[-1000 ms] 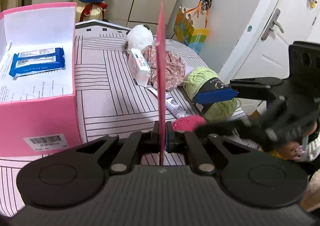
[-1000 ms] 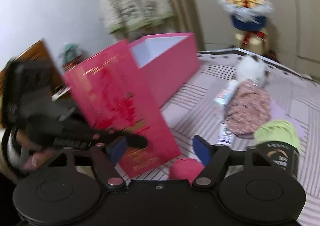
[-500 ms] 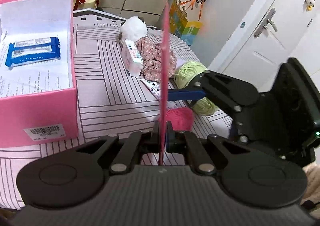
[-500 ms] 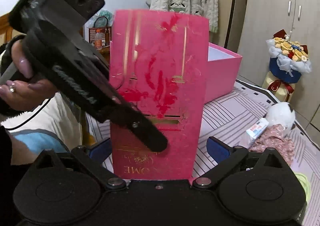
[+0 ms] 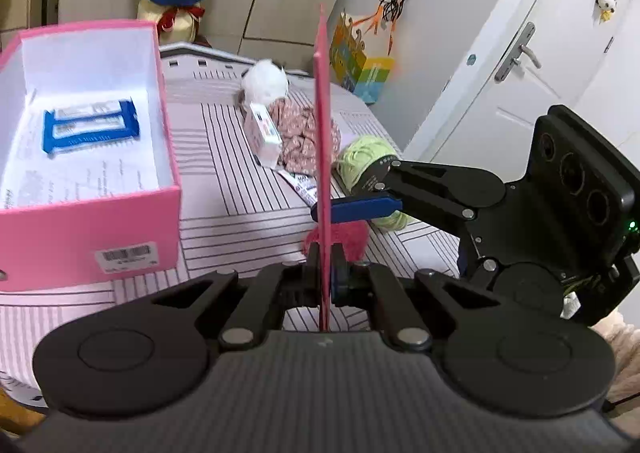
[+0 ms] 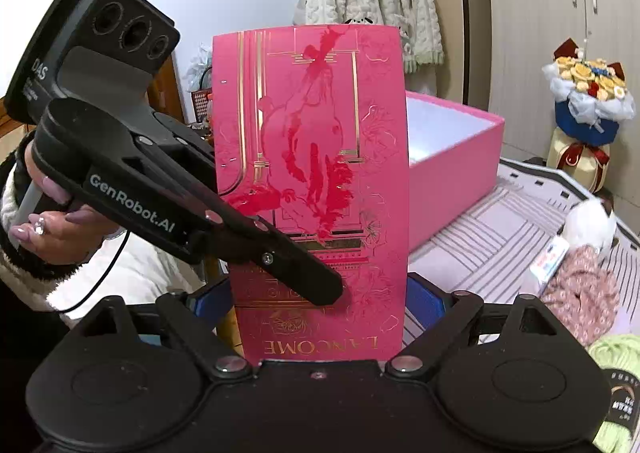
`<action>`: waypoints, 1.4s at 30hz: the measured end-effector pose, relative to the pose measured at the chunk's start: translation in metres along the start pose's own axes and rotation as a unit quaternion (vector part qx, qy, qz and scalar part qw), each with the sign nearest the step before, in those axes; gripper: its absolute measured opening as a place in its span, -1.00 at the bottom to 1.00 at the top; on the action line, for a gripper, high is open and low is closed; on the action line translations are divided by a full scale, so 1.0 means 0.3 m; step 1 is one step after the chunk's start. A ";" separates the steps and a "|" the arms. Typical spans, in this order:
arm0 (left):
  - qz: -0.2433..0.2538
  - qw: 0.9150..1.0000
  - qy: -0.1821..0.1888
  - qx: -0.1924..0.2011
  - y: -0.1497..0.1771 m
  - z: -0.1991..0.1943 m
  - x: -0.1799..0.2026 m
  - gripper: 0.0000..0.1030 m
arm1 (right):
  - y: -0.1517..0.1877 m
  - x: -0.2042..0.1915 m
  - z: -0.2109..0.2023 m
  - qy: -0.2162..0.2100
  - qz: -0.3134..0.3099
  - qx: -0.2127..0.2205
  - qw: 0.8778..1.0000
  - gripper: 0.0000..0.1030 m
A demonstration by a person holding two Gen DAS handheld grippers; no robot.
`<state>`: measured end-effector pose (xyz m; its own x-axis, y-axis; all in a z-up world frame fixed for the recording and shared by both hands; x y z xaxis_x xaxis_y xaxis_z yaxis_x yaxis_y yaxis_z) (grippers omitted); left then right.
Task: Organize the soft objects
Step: 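Carry the red envelope upright over the pink box with the left gripper, then lay the red envelope in the pink box and open the left gripper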
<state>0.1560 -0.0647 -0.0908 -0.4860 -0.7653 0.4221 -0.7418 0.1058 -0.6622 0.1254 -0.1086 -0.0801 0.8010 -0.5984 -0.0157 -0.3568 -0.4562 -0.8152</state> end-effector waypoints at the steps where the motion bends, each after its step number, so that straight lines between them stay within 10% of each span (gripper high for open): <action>1: 0.002 1.000 -0.002 0.004 -0.006 -0.016 0.001 -0.94 | -0.014 -0.008 0.000 0.002 0.002 0.000 1.000 0.80; 18: -0.068 0.992 -0.004 0.103 -0.272 -0.233 -0.277 -0.90 | -0.334 0.036 0.198 -0.028 0.124 0.038 0.991 0.80; 29: -0.152 0.984 -0.060 0.065 -0.397 -0.091 -0.616 -0.84 | -0.350 0.191 0.502 -0.027 0.264 -0.010 0.964 0.80; 42: -0.139 0.982 -0.125 0.027 -0.365 -0.022 -0.732 -0.83 | -0.308 0.222 0.630 -0.004 0.272 -0.065 0.960 0.62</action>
Point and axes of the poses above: each gripper's, at about its wrist camera, not at the fingertips, and z roughly the way its jaws point, x to its right, y to its underside, the point moved 10 cm from there along z, roughly the way its jaws point, and after that the axes turned 5 degrees about -z, right-handed, at the moved point
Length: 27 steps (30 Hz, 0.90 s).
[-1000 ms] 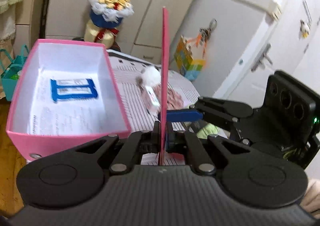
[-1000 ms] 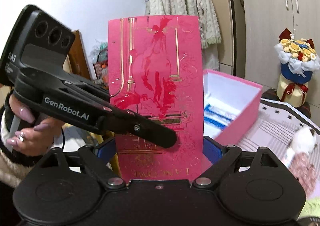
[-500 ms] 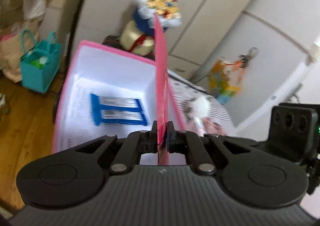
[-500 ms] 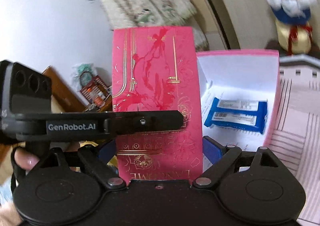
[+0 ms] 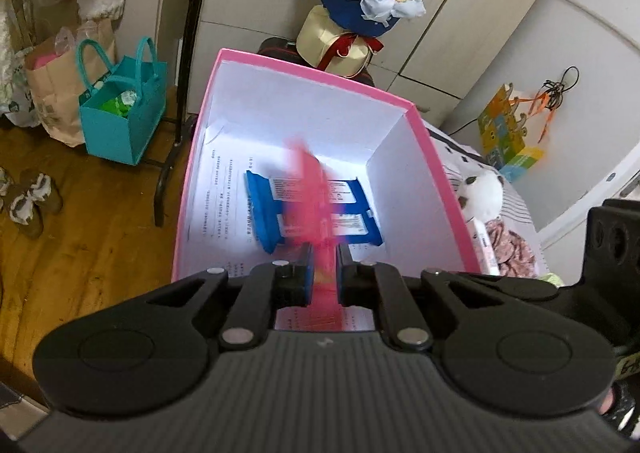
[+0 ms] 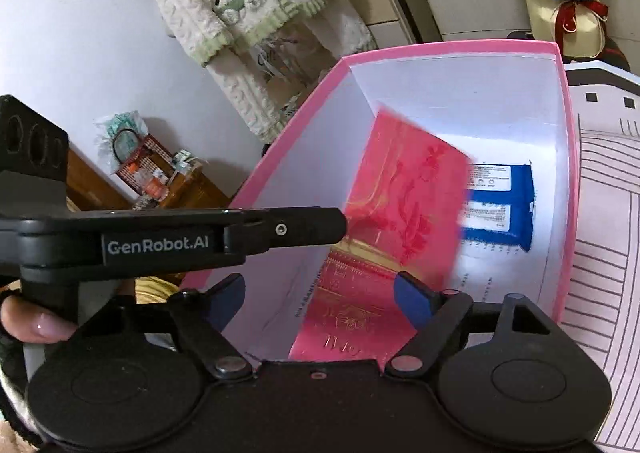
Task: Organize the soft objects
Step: 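Lay the red envelope in the pink box and open the left gripper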
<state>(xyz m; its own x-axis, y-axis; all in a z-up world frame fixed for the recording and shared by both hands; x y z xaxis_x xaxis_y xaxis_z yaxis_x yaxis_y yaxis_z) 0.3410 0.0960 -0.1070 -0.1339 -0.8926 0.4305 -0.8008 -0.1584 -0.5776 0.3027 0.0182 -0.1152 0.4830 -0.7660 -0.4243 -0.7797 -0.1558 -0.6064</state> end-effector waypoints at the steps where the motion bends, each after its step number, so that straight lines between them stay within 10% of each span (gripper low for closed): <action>1: 0.004 1.000 -0.009 0.007 -0.003 -0.006 -0.002 -0.83 | 0.003 0.000 0.000 0.005 -0.004 0.000 1.000 0.61; 4: 0.031 0.998 -0.041 0.036 -0.009 -0.044 0.002 -0.79 | 0.002 -0.010 -0.012 0.015 -0.015 0.002 1.000 0.58; 8: 0.066 0.994 -0.062 0.054 -0.001 -0.116 0.035 -0.18 | 0.010 -0.040 -0.064 0.036 -0.049 0.012 0.998 0.57; 27: 0.164 0.981 -0.026 0.101 0.165 -0.436 0.288 0.41 | 0.094 -0.146 -0.485 0.159 -0.161 0.081 0.971 0.64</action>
Point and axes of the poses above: each gripper's, at about its wrist camera, not at the fingertips, and z roughly the way its jaws point, x to its right, y to its underside, the point moved 10 cm from there along z, roughly the way its jaws point, and after that the axes turned 5 degrees about -z, right-handed, at the moved point
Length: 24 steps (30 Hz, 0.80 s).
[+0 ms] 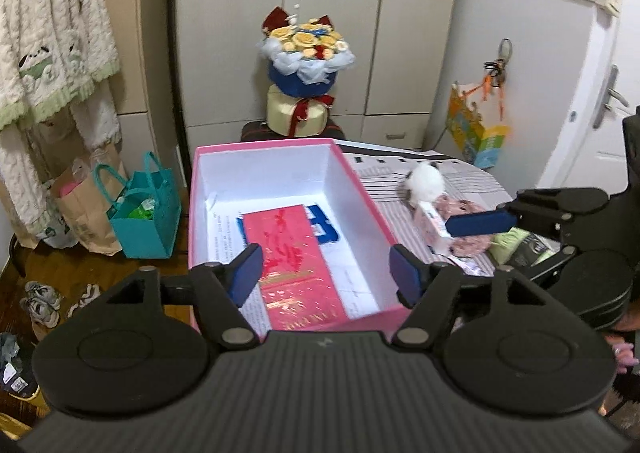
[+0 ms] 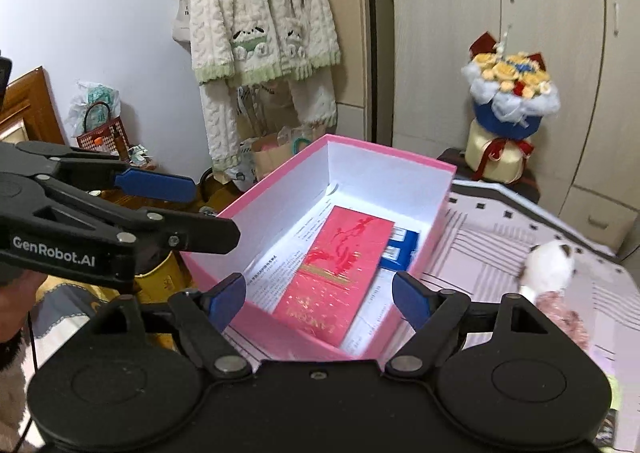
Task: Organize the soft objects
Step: 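Lay the red envelope in the pink box and open the left gripper, then move the left gripper toward the pink pompom on the bedspread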
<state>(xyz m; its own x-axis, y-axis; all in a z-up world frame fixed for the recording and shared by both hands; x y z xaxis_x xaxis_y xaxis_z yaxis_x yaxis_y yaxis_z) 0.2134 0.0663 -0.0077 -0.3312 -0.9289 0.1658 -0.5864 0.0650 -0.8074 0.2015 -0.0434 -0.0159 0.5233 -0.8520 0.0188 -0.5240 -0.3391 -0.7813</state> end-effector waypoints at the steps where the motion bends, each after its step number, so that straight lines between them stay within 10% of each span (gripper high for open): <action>1: 0.004 1.000 0.002 0.001 0.004 -0.009 0.014 0.44 | 0.007 0.001 -0.023 0.003 -0.003 0.003 1.000 0.64; 24: 0.086 0.986 0.123 -0.070 0.239 0.079 0.483 0.70 | 0.484 0.325 -0.446 0.073 0.046 0.023 0.996 0.73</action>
Point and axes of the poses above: each gripper's, at about its wrist camera, not at the fingertips, and z roughly the way its jaws point, x to its right, y to its underside, the point moved 10 cm from there along z, roughly the way its jaws point, and after that the axes turned 5 degrees about -z, right-handed, at the moved point
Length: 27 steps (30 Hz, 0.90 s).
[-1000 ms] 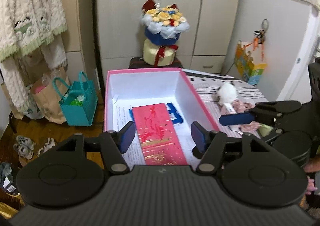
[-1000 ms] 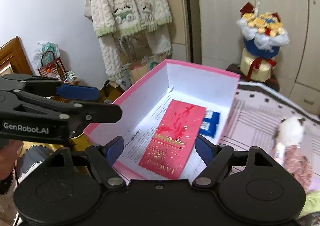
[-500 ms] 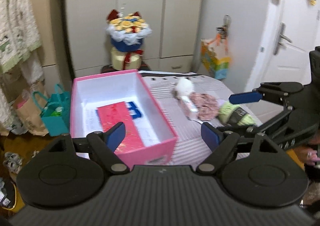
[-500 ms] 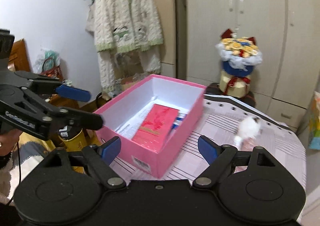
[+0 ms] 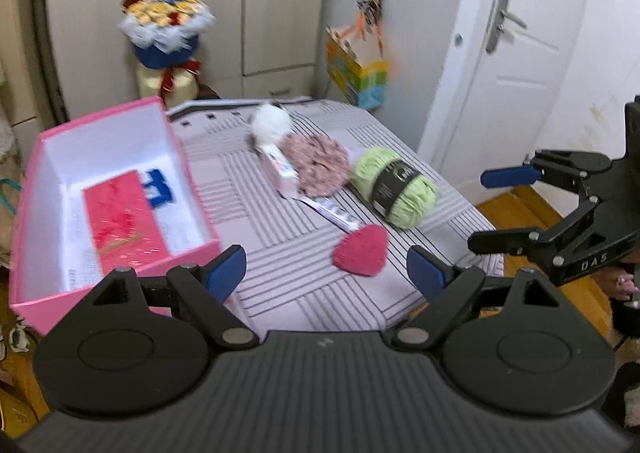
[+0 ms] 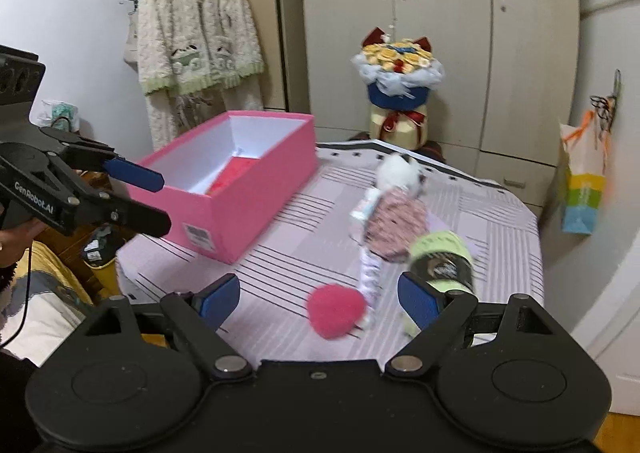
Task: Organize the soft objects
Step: 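Move the left gripper toward the pink pompom on the bedspread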
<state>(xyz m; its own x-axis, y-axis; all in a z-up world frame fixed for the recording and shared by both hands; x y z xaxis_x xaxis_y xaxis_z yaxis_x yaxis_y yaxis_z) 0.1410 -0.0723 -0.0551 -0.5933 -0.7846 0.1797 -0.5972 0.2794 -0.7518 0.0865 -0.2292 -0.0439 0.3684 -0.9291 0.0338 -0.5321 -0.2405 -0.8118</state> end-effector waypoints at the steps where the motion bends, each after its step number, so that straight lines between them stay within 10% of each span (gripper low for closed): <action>1: 0.003 1.000 0.002 -0.005 0.008 0.027 0.015 0.70 | 0.012 0.020 0.004 0.000 0.006 0.000 1.000 0.73; 10: 0.023 0.999 0.023 -0.036 0.091 0.284 0.107 0.70 | 0.047 0.117 0.120 -0.026 0.037 0.000 0.999 0.72; 27: 0.053 0.998 0.012 0.030 0.097 0.527 0.159 0.69 | -0.035 0.107 0.366 -0.041 -0.008 0.000 0.999 0.58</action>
<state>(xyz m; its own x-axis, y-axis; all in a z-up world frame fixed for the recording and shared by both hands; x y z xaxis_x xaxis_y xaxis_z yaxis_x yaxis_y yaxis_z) 0.1807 -0.1892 -0.1687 -0.6655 -0.7380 0.1115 -0.4973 0.3270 -0.8036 0.1878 -0.2255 -0.0982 0.4385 -0.8987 -0.0014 -0.5252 -0.2550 -0.8119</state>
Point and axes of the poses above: each gripper's, at about its wrist camera, not at the fingertips, and z roughly the way its jaws point, x to its right, y to its underside, the point moved 10 cm from there along z, roughly the way its jaws point, and after that the axes turned 5 degrees about -z, right-handed, at the moved point
